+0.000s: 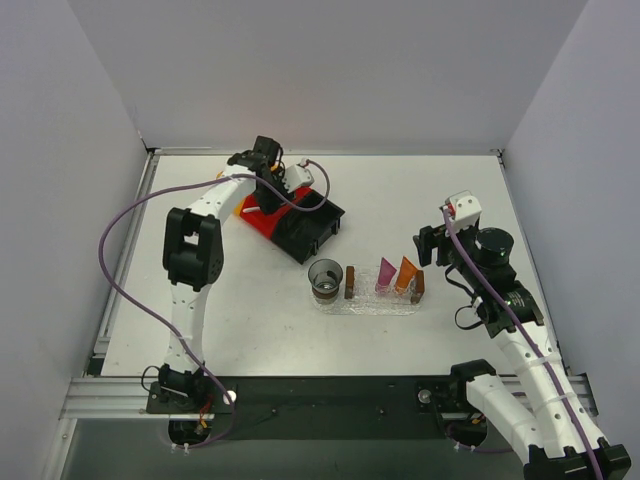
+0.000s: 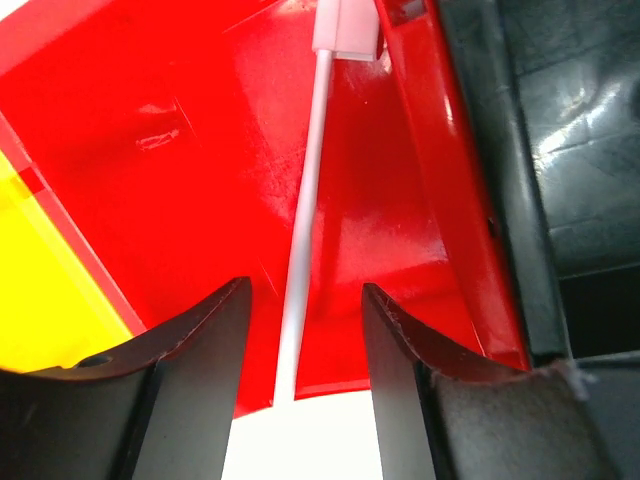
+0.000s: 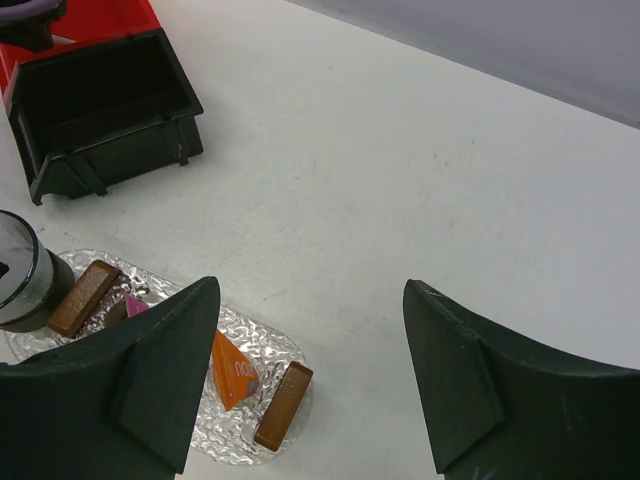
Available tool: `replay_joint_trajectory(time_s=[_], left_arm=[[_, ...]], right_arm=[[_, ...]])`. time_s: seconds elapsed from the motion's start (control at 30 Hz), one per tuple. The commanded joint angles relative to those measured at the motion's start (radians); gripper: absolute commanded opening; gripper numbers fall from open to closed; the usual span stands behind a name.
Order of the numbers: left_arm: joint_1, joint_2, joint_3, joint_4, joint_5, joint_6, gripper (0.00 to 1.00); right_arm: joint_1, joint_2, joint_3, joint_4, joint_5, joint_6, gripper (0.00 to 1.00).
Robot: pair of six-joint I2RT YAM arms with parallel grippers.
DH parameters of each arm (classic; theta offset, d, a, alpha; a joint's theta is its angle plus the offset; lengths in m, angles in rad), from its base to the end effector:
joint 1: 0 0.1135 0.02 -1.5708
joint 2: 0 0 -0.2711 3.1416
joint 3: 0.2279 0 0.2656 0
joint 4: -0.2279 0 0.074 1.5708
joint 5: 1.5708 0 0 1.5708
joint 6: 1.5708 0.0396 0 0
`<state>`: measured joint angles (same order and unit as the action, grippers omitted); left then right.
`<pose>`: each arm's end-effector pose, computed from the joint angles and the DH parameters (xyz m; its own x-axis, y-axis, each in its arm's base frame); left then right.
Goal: Prepare toiletry sets of a toothbrush and toothpaste on the tray
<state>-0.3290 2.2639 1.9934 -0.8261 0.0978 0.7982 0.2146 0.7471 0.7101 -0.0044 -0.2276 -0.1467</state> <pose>0.4817 -0.1686 0.2098 -0.3272 0.8648 -0.3809 0.8568 0.4415 0.2664 0.1880 0.0501 0.3435 0.0225 -0.1408 -0.9898 -0.4290 0.8929 -0.1368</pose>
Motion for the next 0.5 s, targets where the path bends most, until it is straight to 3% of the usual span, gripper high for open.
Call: replay_joint_trajectory(time_s=[0.0, 0.47], left_arm=[[-0.002, 0.028, 0.070, -0.005, -0.053, 0.019, 0.58], [-0.030, 0.056, 0.019, 0.045, -0.162, 0.032, 0.57]], right_arm=[[-0.011, 0.008, -0.004, 0.034, -0.026, 0.006, 0.68], [-0.021, 0.005, -0.003, 0.024, -0.044, 0.010, 0.68]])
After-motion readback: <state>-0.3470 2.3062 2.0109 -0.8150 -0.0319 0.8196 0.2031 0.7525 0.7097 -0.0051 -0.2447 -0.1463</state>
